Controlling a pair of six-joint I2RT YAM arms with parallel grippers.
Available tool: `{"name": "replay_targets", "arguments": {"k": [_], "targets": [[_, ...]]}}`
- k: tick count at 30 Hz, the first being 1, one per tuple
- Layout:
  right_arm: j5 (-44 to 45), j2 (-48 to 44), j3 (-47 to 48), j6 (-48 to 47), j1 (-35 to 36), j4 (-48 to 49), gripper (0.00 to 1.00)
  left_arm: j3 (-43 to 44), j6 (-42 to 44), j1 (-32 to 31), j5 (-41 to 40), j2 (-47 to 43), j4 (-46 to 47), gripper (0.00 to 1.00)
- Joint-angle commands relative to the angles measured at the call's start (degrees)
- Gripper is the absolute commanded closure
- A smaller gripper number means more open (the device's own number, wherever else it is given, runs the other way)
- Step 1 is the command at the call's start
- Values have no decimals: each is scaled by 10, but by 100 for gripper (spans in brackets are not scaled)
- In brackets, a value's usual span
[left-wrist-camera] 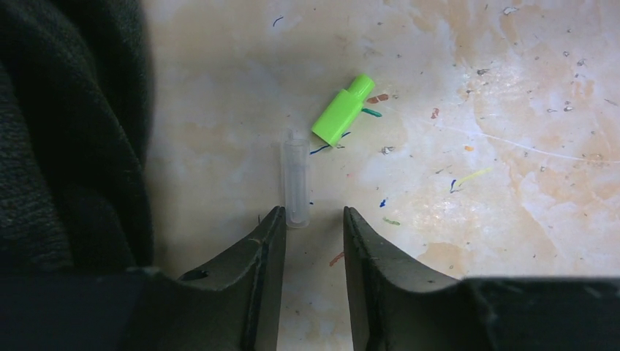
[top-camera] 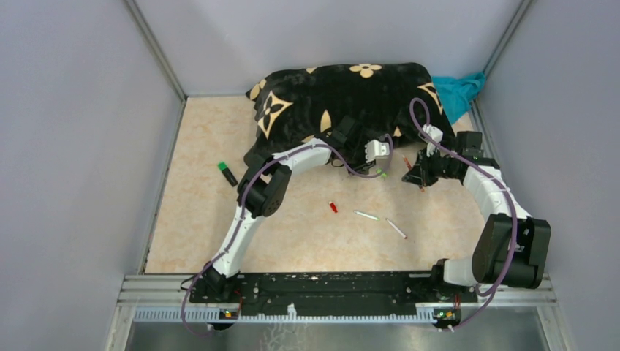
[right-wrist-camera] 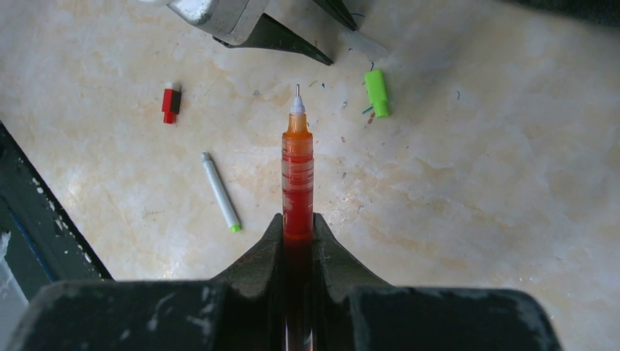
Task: Insert the pens into the pen caps
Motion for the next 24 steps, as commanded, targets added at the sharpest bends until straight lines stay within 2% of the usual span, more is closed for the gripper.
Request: {"name": "replay_targets", "arguments": {"k": [1,3,9,15,24], "targets": [[-21,-23,-1,3,-12,12,100,3,-16,-9,-12,16,5,64],[-23,-22,0,3,-13,11,100,-2,-21,-13,-24,14,11,74],[-23,-21,-2,3,-14,12,100,-11,-31,-18,-47,8,16,83],[-23,-20,-9,3,-14,16,100,-66,-24,-18,-66,-42,15,86],[-29,-22,-16,-1,-14,20,100,-260,-17,-21,-114,-200,19,87]]}}
